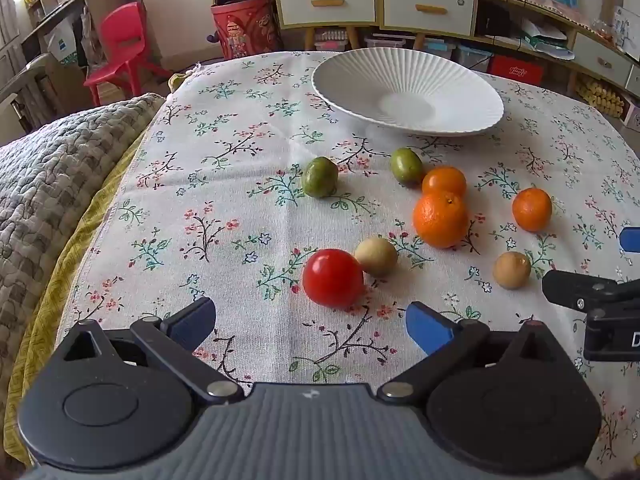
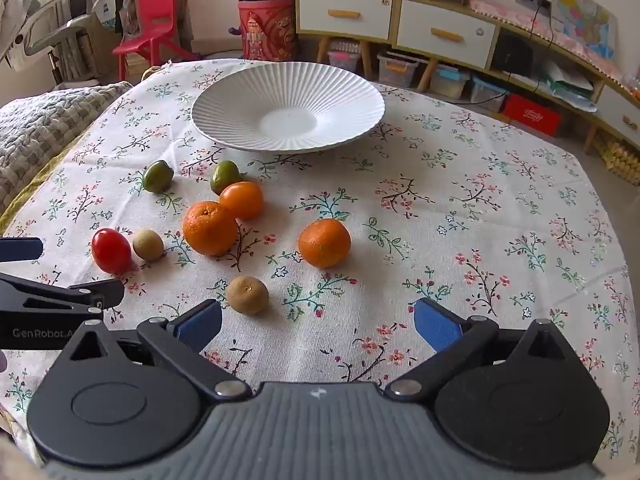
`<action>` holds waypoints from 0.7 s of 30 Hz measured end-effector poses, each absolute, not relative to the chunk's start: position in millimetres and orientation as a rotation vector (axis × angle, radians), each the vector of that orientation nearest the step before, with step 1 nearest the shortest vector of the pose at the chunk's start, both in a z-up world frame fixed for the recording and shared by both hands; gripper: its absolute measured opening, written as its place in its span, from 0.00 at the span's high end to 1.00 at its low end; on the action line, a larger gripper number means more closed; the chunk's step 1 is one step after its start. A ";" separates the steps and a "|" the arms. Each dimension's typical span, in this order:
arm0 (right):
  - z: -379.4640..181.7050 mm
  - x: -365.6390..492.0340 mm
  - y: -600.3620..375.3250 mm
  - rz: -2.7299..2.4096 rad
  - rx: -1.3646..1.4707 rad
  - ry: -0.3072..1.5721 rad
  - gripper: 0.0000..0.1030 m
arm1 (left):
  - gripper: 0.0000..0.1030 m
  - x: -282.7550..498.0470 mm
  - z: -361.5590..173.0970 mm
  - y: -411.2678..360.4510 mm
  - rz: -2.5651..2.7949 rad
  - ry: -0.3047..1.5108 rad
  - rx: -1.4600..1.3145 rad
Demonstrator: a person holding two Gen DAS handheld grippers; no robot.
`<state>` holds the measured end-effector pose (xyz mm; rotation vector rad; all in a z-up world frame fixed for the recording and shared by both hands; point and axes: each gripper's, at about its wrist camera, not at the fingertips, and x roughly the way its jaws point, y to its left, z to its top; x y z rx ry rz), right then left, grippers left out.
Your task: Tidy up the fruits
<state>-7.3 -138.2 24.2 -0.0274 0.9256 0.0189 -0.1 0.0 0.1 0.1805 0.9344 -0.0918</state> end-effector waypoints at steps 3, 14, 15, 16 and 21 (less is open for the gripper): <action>24.5 -7.2 -138.4 0.019 -0.025 0.923 0.00 | 0.11 0.1 -0.1 0.1 -0.088 0.939 0.181; 20.9 -8.6 -134.0 0.025 -0.028 0.920 0.00 | 0.11 -0.9 2.9 -2.5 -0.086 0.941 0.183; 24.3 -7.1 -136.6 0.024 -0.027 0.923 0.00 | 0.11 -0.9 2.7 -2.4 -0.087 0.941 0.181; 24.3 -7.1 -136.8 0.023 -0.026 0.924 0.00 | 0.11 -0.9 1.3 -0.5 -0.090 0.938 0.177; 23.5 -7.0 -137.0 0.022 -0.027 0.924 0.00 | 0.11 -0.8 1.2 -0.1 -0.089 0.940 0.175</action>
